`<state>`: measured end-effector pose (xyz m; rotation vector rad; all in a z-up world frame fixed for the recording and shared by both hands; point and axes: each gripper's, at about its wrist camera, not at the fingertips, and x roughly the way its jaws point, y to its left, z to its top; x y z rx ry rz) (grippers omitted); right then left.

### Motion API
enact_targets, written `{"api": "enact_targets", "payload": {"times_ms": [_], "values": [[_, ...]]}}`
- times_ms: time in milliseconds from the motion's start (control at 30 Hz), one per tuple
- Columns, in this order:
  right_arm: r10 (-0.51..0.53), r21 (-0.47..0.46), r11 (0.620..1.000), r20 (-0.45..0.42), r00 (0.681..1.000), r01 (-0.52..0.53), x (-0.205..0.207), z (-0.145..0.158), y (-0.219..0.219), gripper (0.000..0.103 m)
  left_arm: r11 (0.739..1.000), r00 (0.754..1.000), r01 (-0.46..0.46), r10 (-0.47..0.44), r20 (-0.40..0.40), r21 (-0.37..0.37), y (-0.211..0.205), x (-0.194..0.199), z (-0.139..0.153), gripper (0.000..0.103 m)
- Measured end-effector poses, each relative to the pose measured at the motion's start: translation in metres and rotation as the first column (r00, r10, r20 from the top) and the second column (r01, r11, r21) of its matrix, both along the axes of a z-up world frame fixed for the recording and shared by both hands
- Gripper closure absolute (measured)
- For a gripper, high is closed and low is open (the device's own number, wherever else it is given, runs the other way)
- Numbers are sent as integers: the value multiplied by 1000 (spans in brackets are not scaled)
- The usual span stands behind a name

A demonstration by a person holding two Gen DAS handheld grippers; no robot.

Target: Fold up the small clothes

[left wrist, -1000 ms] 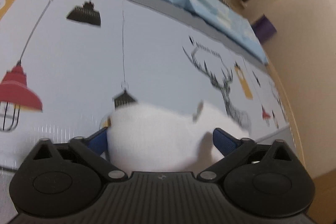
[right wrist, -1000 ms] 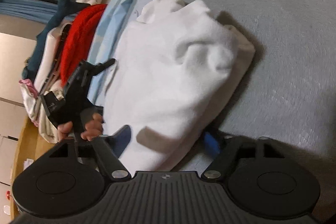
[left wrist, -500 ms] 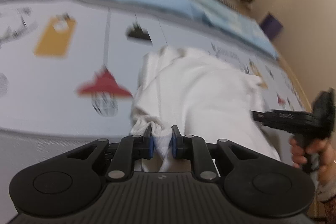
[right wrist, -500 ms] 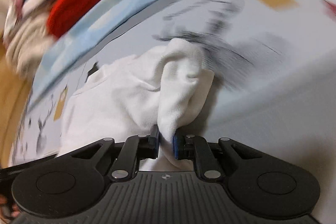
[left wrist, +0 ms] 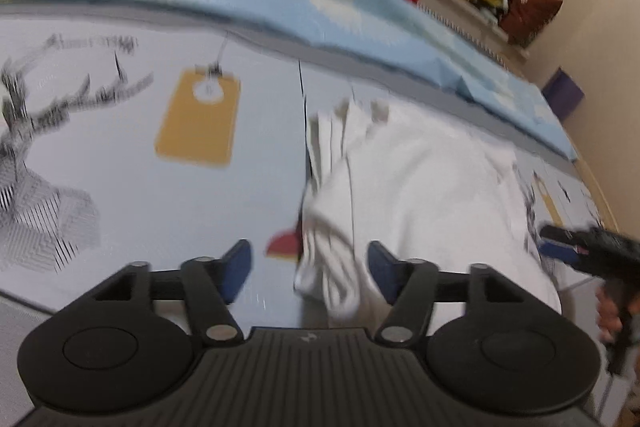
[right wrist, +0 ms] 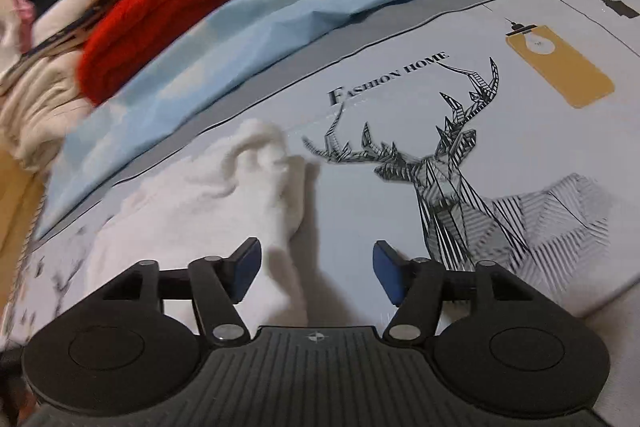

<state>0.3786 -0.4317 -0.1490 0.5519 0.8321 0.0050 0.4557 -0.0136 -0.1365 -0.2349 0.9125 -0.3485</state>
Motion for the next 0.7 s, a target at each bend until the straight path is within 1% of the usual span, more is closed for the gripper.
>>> {"api": "enact_targets", "payload": {"times_ms": [67,133,167,200,233,267,300,367,400,433,467,500,533,567,600,633,667,700], "values": [[54,-83,995,65,996,-48,-9,14,15,38,1000,998,-7,5,57,29,-9,5,12,18],[123,-186,978,141,982,-96,0,28,42,38,999,995,-3,0,100,34,-22,15,22,15],[147,-223,969,174,974,-106,8,33,53,41,1000,994,4,-7,111,29,-32,25,26,12],[164,-254,961,192,968,-113,19,36,63,48,999,994,15,-18,110,28,-39,33,28,12],[181,-270,954,185,966,-127,34,37,73,60,999,995,25,-29,97,40,-48,44,26,12],[198,-282,948,156,968,-148,50,34,80,92,997,996,38,-42,75,66,-57,57,22,12],[208,-307,937,101,973,-168,67,27,87,100,993,997,48,-53,52,108,-66,69,16,12],[164,-360,922,37,986,-140,89,13,87,101,974,999,27,-32,20,226,-80,94,-1,11],[123,-385,917,13,992,-109,97,7,82,103,971,1000,19,-20,0,239,-80,103,-7,2],[63,-383,922,1,998,-58,100,1,71,103,973,1000,-1,6,-21,229,-76,112,-11,0],[5,-326,945,6,1000,-3,100,-2,56,103,978,999,-25,32,-27,209,-70,115,-12,0],[-47,-294,955,4,999,46,98,-5,44,100,982,999,-31,38,-31,188,-63,117,-12,0],[-101,-318,944,-13,995,91,96,-7,36,95,984,999,-34,38,-22,173,-57,116,-10,0],[-135,-337,934,-19,991,120,92,-8,28,93,985,999,-42,43,-3,167,-52,112,-7,0],[-144,-327,936,-15,990,131,87,-9,22,93,984,998,-54,51,22,170,-47,106,-1,0],[-137,-299,946,-11,990,128,80,-7,16,91,981,997,-62,54,48,183,-42,97,5,0],[-124,-279,953,-1,992,119,71,-3,15,79,978,996,-60,45,78,200,-37,84,13,0],[-102,-273,957,9,995,101,61,4,18,62,974,994,-52,29,106,221,-34,69,22,0]]}}
